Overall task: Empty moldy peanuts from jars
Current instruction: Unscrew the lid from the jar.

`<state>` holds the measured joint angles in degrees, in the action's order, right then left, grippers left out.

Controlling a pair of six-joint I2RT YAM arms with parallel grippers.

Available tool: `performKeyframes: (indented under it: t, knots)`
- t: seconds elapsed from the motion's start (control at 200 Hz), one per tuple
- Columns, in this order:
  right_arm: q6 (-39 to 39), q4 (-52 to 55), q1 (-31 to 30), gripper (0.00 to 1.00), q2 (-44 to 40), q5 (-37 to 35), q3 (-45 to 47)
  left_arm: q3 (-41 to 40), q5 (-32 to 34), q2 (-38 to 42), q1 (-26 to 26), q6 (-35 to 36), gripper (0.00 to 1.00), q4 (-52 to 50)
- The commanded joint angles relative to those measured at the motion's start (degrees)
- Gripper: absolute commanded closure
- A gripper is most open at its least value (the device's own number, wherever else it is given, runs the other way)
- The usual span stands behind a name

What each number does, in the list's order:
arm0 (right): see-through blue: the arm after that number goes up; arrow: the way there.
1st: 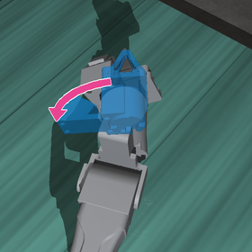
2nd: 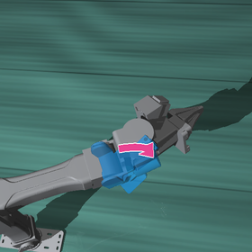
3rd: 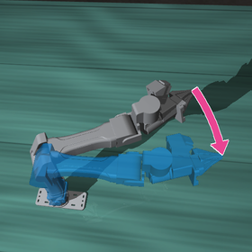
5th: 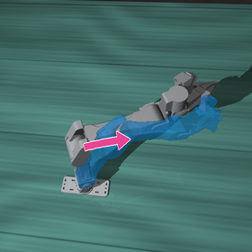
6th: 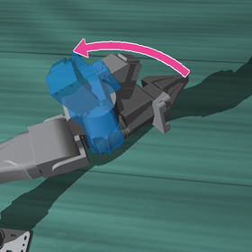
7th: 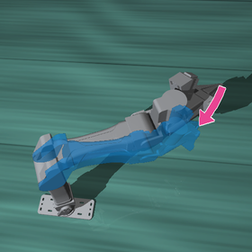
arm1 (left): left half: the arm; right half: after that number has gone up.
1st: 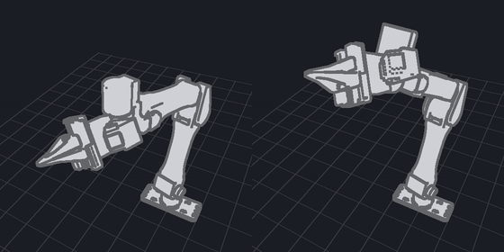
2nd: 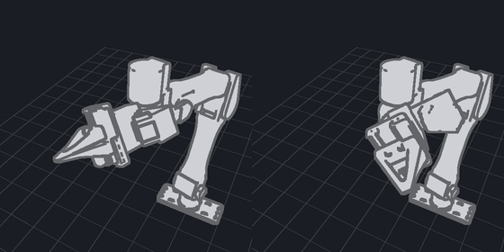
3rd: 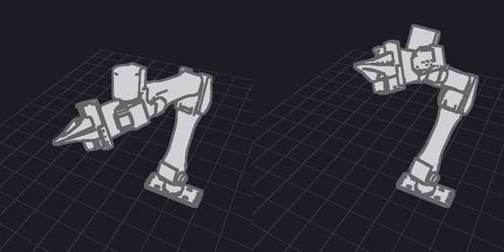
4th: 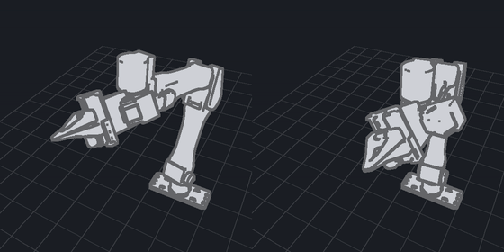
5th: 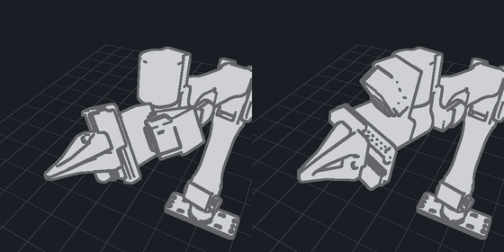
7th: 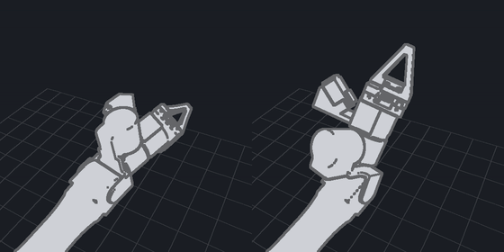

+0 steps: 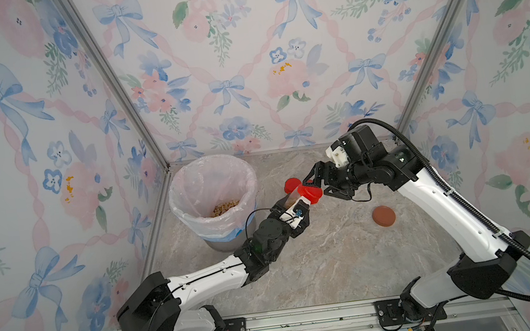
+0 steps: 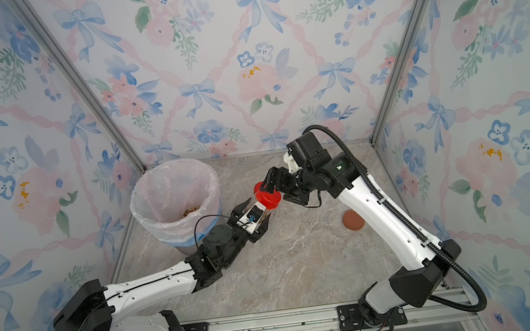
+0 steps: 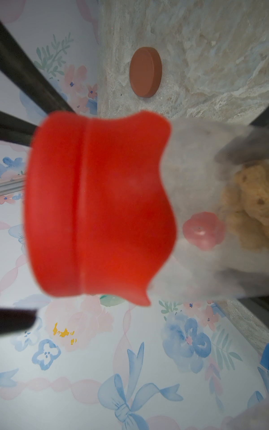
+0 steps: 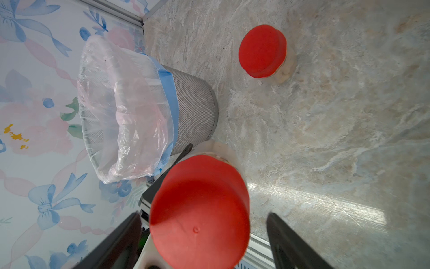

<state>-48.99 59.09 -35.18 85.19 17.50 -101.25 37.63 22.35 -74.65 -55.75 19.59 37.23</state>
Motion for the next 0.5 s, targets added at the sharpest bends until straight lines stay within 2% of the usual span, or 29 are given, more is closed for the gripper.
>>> performKeyframes:
  t: [0.0, 0.23, 0.495]
  knots:
    - [1.1, 0.8, -1.2, 0.13, 1.1, -0.1, -1.0, 0.6, 0.8, -0.3, -0.3, 1.2, 0.80, 2.7]
    - [4.0, 3.1, -2.9, 0.15, 2.5, -2.3, -1.5, 0.9, 1.0, -0.5, -0.3, 1.5, 0.80, 2.7]
    - [11.9, 5.5, -3.3, 0.31, 2.8, -4.3, -1.4, 0.6, -0.1, 0.4, -0.3, 0.5, 0.79, 2.7]
